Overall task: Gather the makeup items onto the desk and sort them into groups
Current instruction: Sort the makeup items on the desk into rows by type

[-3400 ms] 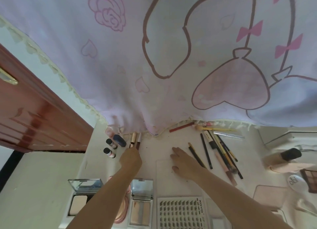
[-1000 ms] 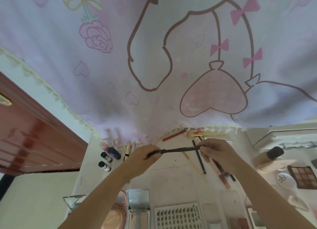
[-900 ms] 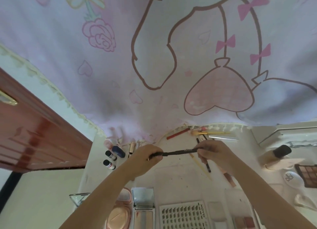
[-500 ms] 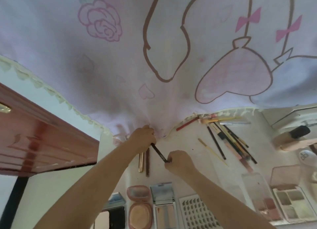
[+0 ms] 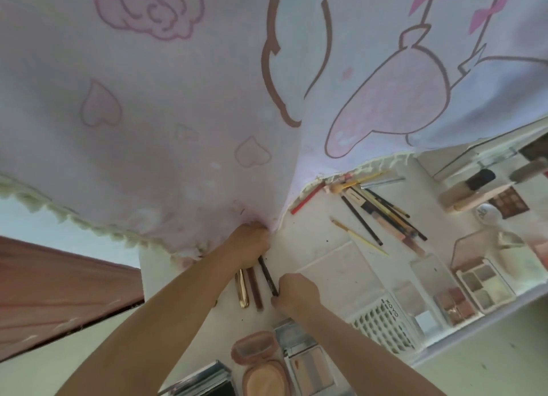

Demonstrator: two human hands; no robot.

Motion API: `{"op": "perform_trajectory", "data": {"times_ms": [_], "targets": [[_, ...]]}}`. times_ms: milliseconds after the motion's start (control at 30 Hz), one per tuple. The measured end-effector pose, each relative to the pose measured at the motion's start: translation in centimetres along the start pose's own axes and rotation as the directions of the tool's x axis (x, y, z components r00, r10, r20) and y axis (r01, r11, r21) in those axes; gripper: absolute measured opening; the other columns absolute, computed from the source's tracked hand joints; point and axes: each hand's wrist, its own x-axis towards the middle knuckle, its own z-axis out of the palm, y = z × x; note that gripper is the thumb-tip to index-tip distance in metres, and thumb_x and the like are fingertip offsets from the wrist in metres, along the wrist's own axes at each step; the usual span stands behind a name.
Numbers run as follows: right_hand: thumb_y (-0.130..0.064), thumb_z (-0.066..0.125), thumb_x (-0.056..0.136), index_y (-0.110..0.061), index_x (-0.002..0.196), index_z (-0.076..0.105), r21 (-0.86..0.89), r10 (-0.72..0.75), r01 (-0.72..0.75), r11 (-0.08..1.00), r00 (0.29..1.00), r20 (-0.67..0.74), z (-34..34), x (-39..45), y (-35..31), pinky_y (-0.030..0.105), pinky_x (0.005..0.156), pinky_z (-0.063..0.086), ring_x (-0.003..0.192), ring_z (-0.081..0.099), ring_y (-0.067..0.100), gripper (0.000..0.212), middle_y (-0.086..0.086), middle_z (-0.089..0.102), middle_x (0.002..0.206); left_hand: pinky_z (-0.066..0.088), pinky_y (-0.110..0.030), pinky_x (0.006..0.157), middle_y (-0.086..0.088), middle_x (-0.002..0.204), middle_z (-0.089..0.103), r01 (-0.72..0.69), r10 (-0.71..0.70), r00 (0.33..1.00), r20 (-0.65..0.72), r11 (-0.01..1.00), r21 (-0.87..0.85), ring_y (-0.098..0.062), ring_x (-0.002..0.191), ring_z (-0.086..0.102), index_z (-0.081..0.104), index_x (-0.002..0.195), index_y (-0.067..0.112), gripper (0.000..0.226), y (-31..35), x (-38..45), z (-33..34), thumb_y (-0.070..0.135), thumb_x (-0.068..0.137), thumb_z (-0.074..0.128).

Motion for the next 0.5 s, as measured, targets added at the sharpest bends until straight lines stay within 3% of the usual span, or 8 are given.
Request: {"op": "perform_trajectory", "data": {"times_ms": [100, 200, 300, 500], "targets": [[-0.028, 0.051, 0.086, -0.006, 0.101, 0.058, -0.006, -0.016, 0.016, 1.000, 1.000, -0.016, -1.1, -0.6, 0.6, 0.028, 0.080, 0.041, 0.101, 0.057, 0.025, 0.027, 0.009, 0.061, 0.108, 0.034, -0.030, 0.096, -0.013, 0.134, 0.042, -0.099, 0.105, 0.994, -0.022, 0.979, 0.179, -0.028, 0.119, 0.041, 0.050, 0.123, 0.003, 0.034, -0.5, -0.3, 0.4, 0.003, 0.090, 0.042], [-0.030, 0.050, 0.087, -0.005, 0.097, 0.062, 0.044, -0.026, 0.031, 0.999, 0.993, -0.117, -3.3, -1.2, 3.1, 0.030, 0.088, 0.044, 0.100, 0.058, 0.024, 0.029, 0.009, 0.064, 0.104, 0.037, -0.028, 0.088, -0.010, 0.129, 0.045, -0.158, 0.176, 0.983, -0.052, 0.955, 0.249, -0.025, 0.119, 0.040, 0.051, 0.124, 0.008, 0.040, -0.7, -0.4, 0.7, -0.002, 0.085, 0.044], [-0.026, 0.051, 0.088, -0.006, 0.096, 0.063, 0.113, 0.030, -0.002, 0.994, 0.969, -0.244, -6.3, -1.3, 7.0, 0.025, 0.087, 0.041, 0.101, 0.058, 0.021, 0.025, 0.008, 0.065, 0.105, 0.038, -0.029, 0.087, -0.008, 0.123, 0.048, -0.142, 0.167, 0.978, -0.127, 0.972, 0.187, -0.023, 0.116, 0.042, 0.051, 0.124, 0.011, 0.038, 0.2, -0.3, 1.1, 0.003, 0.089, 0.040], [-0.022, 0.045, 0.092, -0.004, 0.111, 0.057, -0.007, 0.071, -0.082, 0.997, 0.901, -0.428, -12.6, 1.5, 12.9, 0.027, 0.086, 0.043, 0.106, 0.057, 0.022, 0.029, 0.011, 0.061, 0.113, 0.039, -0.032, 0.097, -0.010, 0.130, 0.043, -0.024, 0.017, 0.980, -0.197, 0.999, -0.033, -0.022, 0.119, 0.039, 0.044, 0.124, 0.005, 0.032, 4.9, 0.9, 2.3, 0.013, 0.095, 0.031]]}}
